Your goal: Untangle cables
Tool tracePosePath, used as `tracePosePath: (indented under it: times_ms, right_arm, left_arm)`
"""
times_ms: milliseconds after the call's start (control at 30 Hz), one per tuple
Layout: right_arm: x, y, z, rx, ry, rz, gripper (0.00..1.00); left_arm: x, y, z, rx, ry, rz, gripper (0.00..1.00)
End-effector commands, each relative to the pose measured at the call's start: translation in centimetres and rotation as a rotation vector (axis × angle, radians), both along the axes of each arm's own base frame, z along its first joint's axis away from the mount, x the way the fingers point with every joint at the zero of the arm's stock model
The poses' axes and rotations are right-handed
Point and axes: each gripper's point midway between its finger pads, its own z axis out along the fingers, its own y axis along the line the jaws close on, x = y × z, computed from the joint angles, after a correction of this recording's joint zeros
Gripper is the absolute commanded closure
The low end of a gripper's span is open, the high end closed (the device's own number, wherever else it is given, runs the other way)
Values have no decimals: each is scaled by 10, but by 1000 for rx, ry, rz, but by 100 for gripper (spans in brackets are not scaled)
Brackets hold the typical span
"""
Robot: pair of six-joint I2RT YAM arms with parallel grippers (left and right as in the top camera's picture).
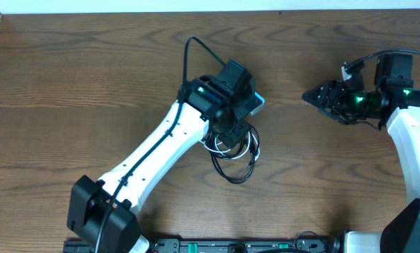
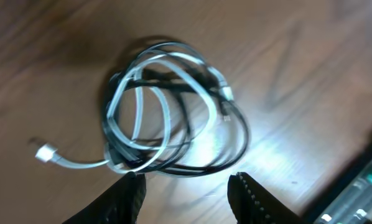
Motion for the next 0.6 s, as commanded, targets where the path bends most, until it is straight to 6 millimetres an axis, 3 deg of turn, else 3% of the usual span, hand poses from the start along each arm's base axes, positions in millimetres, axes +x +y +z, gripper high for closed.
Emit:
tracePosePath:
  times_ms: [0,200,367,567]
  right_arm:
    - [1,-3,9,-20,-46,16,31]
    - [1,-8,3,-65,-33,0,30]
    - [1,-8,3,-69,-38,11,29]
    - [0,-8,2,-74,-42,21,29]
  left_arm:
    - [26,32,-6,138,-81,214,52]
    - [39,37,-23,139,-47,351,52]
    - [45,36,-59,212,-8,265,55]
    - [52,56,-97,277,76,295,62]
